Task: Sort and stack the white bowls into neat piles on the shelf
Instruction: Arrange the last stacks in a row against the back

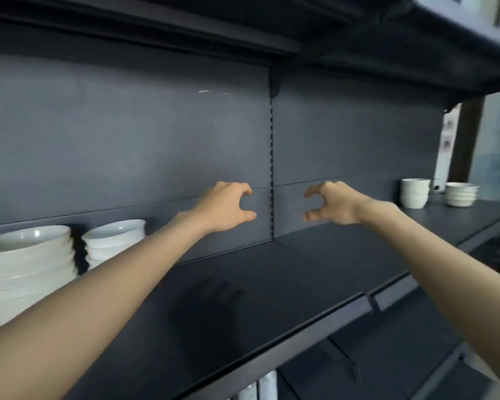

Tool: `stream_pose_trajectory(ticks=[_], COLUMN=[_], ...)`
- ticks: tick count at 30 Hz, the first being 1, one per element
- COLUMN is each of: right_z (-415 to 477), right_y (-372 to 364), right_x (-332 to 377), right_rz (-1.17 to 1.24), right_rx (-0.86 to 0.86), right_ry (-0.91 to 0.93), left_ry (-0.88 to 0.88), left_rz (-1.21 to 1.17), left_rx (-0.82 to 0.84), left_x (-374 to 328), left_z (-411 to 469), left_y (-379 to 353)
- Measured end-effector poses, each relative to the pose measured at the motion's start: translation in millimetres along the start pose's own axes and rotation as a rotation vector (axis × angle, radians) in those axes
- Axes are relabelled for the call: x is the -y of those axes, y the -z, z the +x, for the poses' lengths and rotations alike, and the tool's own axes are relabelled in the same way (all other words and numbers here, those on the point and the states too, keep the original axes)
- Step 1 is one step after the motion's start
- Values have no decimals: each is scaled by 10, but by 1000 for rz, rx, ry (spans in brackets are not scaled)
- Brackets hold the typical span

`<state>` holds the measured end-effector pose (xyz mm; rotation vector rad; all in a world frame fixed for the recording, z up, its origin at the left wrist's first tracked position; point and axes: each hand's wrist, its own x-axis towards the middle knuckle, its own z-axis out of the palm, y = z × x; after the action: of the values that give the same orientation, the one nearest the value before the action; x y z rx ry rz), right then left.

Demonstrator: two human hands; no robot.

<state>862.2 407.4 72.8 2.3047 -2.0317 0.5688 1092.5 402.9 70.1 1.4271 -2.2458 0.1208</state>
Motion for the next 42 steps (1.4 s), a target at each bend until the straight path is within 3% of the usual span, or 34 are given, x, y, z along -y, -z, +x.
stream_pose_trajectory(ticks=[9, 21, 31, 42], right_z=[-259, -264, 570, 1955], right_y=[596, 1033, 1085, 860], right_x=[-1505, -3690, -5223, -6627], right_rz=[-152, -192, -206, -175], right_rx=[-120, -93, -128, -55], right_ry=[-172, -284, -294, -271], left_ry=[-266, -365, -400, -394], left_rz=[-60, 18, 23, 31], left_rx=[12, 73, 55, 101], left_x=[-1374, -3096, -3801, -4177], left_z=[841, 2096, 3463, 5130], left_y=[-568, -1714, -2567, -3595])
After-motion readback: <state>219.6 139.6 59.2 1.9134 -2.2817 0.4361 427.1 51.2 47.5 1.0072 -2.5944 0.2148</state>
